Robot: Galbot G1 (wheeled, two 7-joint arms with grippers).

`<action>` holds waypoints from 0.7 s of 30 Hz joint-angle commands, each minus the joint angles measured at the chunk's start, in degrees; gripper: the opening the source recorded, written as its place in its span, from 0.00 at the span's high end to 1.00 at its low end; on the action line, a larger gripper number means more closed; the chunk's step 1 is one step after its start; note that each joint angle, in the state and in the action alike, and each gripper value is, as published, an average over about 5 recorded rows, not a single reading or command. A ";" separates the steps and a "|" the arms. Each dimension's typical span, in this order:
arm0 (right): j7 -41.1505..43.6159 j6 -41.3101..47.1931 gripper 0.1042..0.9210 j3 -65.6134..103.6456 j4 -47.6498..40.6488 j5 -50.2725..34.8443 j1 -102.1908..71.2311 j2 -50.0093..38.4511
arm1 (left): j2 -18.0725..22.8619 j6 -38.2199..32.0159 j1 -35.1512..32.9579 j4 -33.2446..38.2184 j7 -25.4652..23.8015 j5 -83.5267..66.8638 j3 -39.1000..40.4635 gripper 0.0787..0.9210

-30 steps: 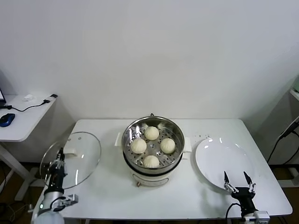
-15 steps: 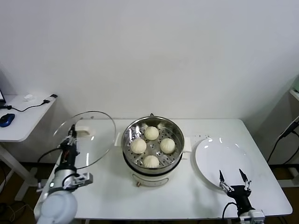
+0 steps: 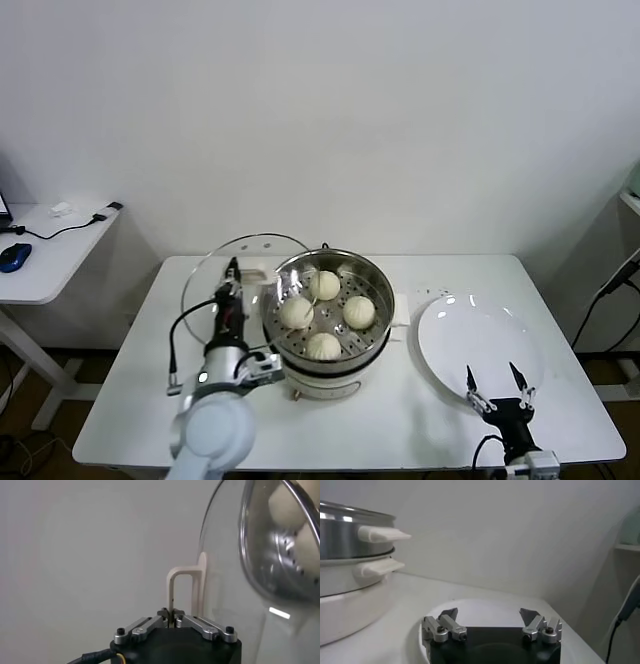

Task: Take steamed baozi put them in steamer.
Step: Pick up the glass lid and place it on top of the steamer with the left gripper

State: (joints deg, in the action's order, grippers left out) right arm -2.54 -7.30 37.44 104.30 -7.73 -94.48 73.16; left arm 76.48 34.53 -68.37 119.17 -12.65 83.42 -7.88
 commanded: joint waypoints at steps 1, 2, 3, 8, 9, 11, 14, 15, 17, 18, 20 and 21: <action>-0.07 -0.04 0.12 0.60 -0.19 1.63 -0.67 1.06 | 11.34 4.52 6.20 -3.98 -6.71 12.25 11.49 0.93; -0.08 -0.13 0.12 0.78 -0.24 1.60 -0.80 1.06 | 12.38 4.42 6.13 -4.48 -6.80 13.08 11.95 0.93; -0.10 -0.23 0.12 0.96 -0.28 1.57 -0.91 1.05 | 13.40 4.32 6.07 -4.96 -6.81 13.82 12.35 0.93; -0.21 -0.66 0.12 1.62 -0.47 1.43 -1.36 1.06 | 18.00 3.57 5.65 -7.67 -6.17 16.97 14.05 0.93; -0.22 -0.73 0.12 1.68 -0.49 1.43 -1.44 1.07 | 18.36 3.41 5.49 -8.23 -6.01 17.57 14.34 0.93; -0.21 -0.90 0.12 1.75 -0.53 1.42 -1.59 1.08 | 18.52 3.22 5.18 -9.17 -5.82 18.46 14.83 0.93; -0.21 -1.26 0.12 1.86 -0.67 1.36 -1.78 1.09 | 18.52 3.21 4.76 -10.64 -5.81 19.41 15.19 0.93; -0.20 -1.38 0.12 1.90 -0.74 1.33 -1.82 1.10 | 18.52 3.28 4.68 -11.05 -5.85 19.57 15.21 0.93; -0.20 -1.59 0.12 1.93 -0.90 1.31 -1.86 1.12 | 18.52 3.43 4.60 -11.69 -5.99 19.64 15.07 0.93; -0.19 -1.68 0.12 1.93 -1.02 1.31 -1.86 1.15 | 18.52 3.53 4.61 -11.96 -6.12 19.59 14.94 0.93; -0.20 -1.80 0.12 1.89 -1.26 1.32 -1.82 1.20 | 18.52 3.65 4.65 -12.43 -6.31 19.48 14.63 0.93; -0.21 -1.88 0.12 1.86 -1.37 1.34 -1.78 1.24 | 18.52 3.71 4.68 -12.70 -6.35 19.38 14.47 0.93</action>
State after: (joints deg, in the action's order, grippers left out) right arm -2.73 -8.86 39.19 103.22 -6.65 -96.23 74.20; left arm 91.55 37.50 -64.42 110.13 -18.02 99.29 4.74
